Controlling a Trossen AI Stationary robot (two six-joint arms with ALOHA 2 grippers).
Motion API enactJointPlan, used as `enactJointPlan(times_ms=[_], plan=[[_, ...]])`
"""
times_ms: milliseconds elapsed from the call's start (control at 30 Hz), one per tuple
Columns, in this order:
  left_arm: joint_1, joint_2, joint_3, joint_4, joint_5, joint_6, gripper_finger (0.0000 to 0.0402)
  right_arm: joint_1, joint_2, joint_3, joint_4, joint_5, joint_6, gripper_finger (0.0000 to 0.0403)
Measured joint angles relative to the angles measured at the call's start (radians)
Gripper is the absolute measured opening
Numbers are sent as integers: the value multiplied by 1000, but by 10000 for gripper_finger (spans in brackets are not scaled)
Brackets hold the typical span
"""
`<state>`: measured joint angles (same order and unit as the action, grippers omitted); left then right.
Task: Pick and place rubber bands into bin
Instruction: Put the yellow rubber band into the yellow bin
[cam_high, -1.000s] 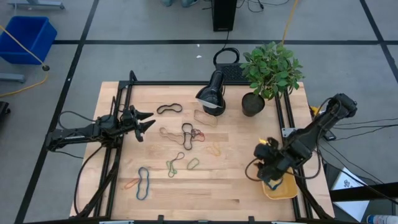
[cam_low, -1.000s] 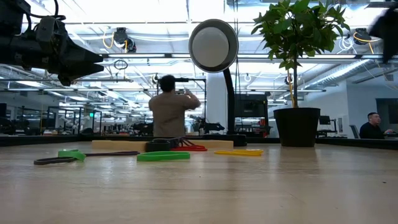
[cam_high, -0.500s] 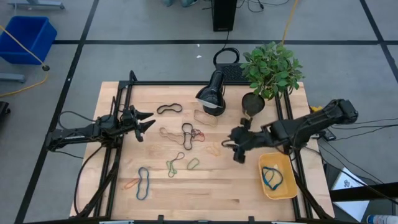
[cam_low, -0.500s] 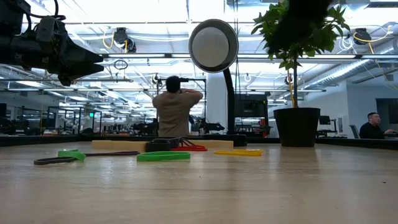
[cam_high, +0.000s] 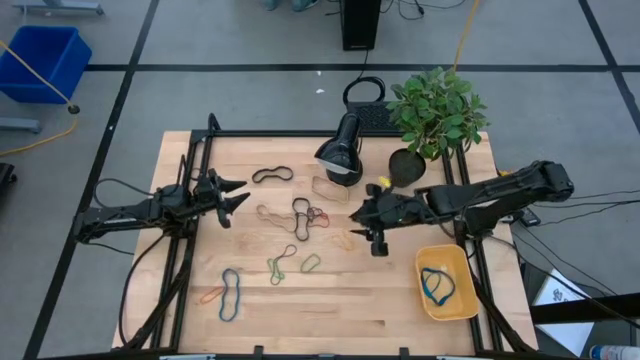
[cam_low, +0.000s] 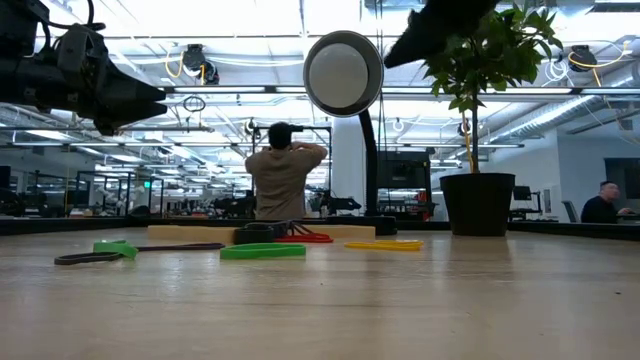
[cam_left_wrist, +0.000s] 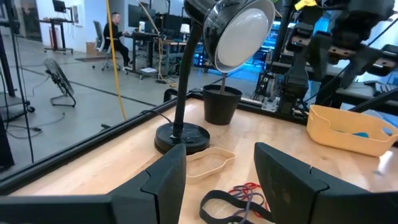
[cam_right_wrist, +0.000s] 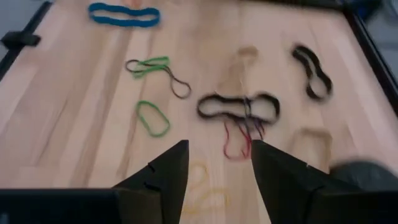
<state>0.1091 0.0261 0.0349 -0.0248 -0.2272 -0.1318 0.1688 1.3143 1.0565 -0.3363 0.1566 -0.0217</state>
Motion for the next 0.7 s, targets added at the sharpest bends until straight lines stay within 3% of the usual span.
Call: enactJointPlan(times_ms=[233,400,700], plan=[[0,2,0,0,0,4,196,-12,177,-1,19,-103,-105,152],[0,10,0,1,0,2,196,-11,300,-1,7,-110,-219,144],[0,39,0,0,0,-2,196,-14,442,-1,-12,-187,-231,131]])
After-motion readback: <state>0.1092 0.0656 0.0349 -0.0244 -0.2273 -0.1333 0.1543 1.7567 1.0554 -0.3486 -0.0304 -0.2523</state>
